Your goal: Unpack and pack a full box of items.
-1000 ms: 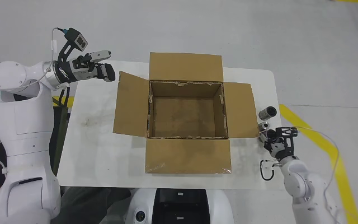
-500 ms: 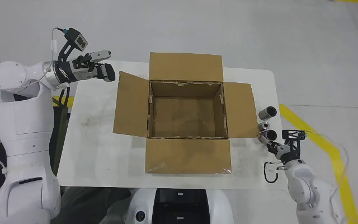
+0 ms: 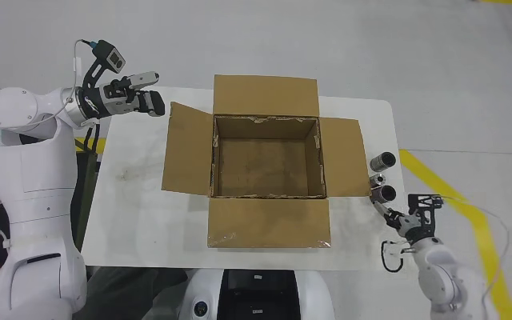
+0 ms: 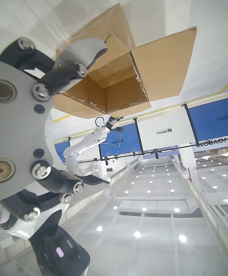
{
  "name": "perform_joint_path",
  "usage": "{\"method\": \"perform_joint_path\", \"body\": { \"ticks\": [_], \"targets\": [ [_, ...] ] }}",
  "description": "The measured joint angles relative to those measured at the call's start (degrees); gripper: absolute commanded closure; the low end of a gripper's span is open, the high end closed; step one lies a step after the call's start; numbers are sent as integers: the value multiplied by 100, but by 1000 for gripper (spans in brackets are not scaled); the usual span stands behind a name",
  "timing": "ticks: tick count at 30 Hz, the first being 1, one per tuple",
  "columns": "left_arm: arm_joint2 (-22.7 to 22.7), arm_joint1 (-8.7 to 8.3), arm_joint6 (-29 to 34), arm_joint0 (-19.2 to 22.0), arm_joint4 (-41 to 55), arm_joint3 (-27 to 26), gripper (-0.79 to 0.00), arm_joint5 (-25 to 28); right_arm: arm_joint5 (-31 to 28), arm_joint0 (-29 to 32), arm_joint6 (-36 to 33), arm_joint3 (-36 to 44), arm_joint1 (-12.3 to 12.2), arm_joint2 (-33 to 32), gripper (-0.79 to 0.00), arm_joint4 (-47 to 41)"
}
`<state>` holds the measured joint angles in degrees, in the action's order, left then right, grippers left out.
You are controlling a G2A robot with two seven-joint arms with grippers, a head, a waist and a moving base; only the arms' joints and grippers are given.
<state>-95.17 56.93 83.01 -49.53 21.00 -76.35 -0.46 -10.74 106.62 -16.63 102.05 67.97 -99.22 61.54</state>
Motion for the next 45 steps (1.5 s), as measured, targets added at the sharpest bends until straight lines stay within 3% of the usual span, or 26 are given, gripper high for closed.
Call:
{"method": "perform_joint_path", "body": {
  "ticks": [20,23,24,27,32,38,45],
  "targets": [
    [0,0,0,0,0,0,-785,0,133,-849,-351,-698,12,449,-773,130],
    [0,0,0,0,0,0,-785,0,128,-902,-365,-761,13,477,-714,119],
    [0,0,0,0,0,0,-785,0,121,-917,-371,-782,13,482,-662,105],
    [0,0,0,0,0,0,-785,0,84,-972,-394,-865,12,493,-372,33],
    [0,0,0,0,0,0,-785,0,18,-1018,-410,-952,5,492,-142,-29],
    [0,0,0,0,0,0,-785,0,-62,-890,-336,-825,-7,431,-3,-55],
    [0,0,0,0,0,0,-785,0,-145,-591,-211,-476,-25,267,0,-120]
  ]
}}
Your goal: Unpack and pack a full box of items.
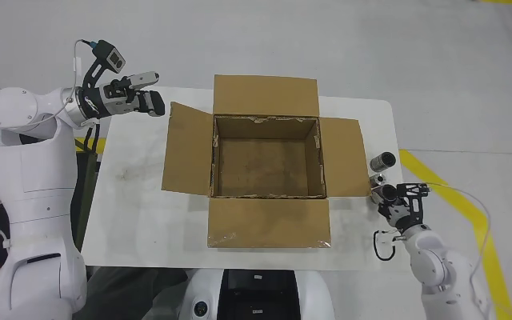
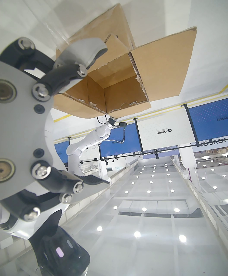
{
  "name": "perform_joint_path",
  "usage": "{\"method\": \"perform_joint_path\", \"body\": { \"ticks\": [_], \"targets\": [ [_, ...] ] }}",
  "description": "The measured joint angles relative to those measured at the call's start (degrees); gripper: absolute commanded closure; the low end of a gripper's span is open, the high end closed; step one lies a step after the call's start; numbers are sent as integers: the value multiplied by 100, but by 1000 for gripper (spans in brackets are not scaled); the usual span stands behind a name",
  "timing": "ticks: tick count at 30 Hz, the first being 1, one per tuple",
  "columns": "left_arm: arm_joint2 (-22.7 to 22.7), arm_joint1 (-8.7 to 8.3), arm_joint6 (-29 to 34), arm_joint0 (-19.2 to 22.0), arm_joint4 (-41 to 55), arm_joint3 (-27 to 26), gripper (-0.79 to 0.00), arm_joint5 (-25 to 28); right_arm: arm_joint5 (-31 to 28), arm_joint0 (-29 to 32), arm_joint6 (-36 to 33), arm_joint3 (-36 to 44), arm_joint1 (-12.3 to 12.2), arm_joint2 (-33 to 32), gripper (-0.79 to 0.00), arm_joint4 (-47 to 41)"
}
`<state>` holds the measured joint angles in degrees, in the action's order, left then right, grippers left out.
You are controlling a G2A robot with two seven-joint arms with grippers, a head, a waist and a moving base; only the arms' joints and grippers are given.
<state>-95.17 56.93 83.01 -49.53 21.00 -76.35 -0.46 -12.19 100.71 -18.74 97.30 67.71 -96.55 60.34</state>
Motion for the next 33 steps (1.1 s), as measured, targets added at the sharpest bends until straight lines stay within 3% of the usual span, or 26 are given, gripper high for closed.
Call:
{"method": "perform_joint_path", "body": {
  "ticks": [15,20,24,33],
  "targets": [
    [0,0,0,0,0,0,-785,0,-34,968,454,1201,-9,-678,0,-447],
    [0,0,0,0,0,0,-785,0,519,1179,629,1754,22,-841,0,-302],
    [0,0,0,0,0,0,-785,0,716,1225,641,2126,44,-816,0,-355],
    [0,0,0,0,0,0,-785,0,524,1117,509,2868,53,-551,0,-210]
  ]
}}
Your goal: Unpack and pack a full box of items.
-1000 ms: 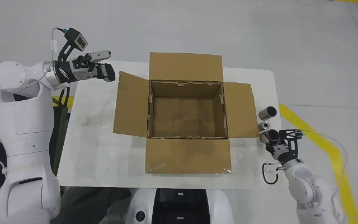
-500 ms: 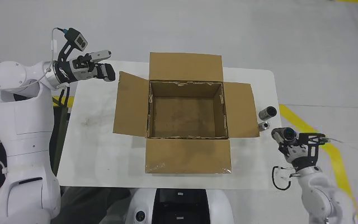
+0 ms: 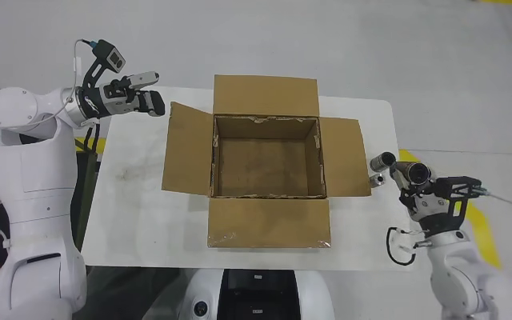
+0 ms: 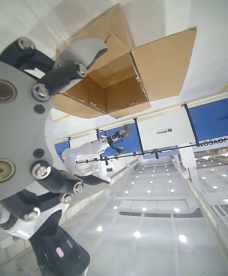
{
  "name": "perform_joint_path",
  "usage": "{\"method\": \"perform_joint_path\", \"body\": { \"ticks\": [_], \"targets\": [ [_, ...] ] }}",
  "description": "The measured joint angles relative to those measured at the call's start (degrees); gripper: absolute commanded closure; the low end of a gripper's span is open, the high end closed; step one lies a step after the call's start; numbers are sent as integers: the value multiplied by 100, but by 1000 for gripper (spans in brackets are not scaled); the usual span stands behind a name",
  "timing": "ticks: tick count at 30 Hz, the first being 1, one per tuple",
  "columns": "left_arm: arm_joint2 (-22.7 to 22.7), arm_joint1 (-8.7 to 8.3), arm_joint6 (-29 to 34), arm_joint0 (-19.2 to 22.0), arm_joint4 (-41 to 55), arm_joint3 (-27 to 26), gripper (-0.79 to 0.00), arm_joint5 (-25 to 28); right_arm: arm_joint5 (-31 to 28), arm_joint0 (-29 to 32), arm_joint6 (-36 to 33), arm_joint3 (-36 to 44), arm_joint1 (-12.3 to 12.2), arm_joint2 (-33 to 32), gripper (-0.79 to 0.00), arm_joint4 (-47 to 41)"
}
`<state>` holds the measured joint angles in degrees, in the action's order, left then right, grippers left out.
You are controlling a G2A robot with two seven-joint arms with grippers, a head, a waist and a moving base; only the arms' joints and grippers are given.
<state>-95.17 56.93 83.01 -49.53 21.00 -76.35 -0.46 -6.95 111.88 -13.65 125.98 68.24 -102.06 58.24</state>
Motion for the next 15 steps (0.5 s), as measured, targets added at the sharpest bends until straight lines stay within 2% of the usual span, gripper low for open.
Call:
{"method": "perform_joint_path", "body": {
  "ticks": [8,15],
  "targets": [
    [0,0,0,0,0,0,-785,0,-275,-506,-285,402,-7,713,0,425],
    [0,0,0,0,0,0,-785,0,-347,-1063,-591,432,3,1386,0,731]
  ]
}}
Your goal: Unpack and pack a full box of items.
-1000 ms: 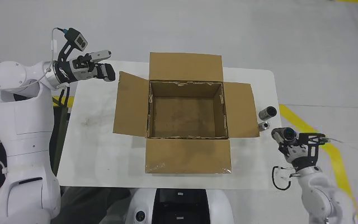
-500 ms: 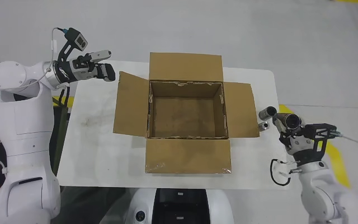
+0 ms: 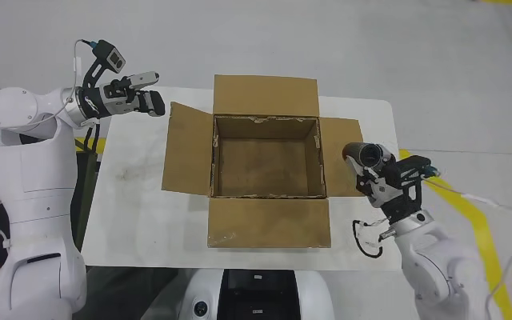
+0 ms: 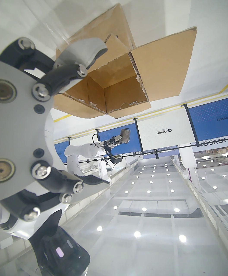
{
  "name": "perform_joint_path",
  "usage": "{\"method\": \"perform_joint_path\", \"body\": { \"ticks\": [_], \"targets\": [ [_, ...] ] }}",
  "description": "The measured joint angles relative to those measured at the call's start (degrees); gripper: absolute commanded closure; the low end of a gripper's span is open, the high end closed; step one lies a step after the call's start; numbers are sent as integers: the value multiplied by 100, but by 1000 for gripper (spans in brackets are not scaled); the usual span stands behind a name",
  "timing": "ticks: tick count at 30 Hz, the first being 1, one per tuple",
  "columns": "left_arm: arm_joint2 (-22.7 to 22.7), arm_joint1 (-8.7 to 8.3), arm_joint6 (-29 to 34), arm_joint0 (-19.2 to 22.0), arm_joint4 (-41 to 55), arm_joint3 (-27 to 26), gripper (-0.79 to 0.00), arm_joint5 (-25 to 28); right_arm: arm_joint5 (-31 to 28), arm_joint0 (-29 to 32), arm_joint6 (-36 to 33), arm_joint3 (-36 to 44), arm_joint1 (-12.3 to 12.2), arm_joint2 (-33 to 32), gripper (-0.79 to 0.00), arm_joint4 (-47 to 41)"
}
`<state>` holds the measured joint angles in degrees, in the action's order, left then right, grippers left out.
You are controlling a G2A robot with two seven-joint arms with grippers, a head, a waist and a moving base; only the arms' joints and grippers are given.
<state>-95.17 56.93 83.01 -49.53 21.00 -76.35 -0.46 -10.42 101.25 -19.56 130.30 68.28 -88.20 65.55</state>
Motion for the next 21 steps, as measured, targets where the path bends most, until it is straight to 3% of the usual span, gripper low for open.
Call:
{"method": "perform_joint_path", "body": {
  "ticks": [11,21],
  "targets": [
    [0,0,0,0,0,0,-785,0,-85,-798,-341,-246,37,952,0,479],
    [0,0,0,0,0,0,-785,0,-77,-880,-337,-324,42,997,0,464]
  ]
}}
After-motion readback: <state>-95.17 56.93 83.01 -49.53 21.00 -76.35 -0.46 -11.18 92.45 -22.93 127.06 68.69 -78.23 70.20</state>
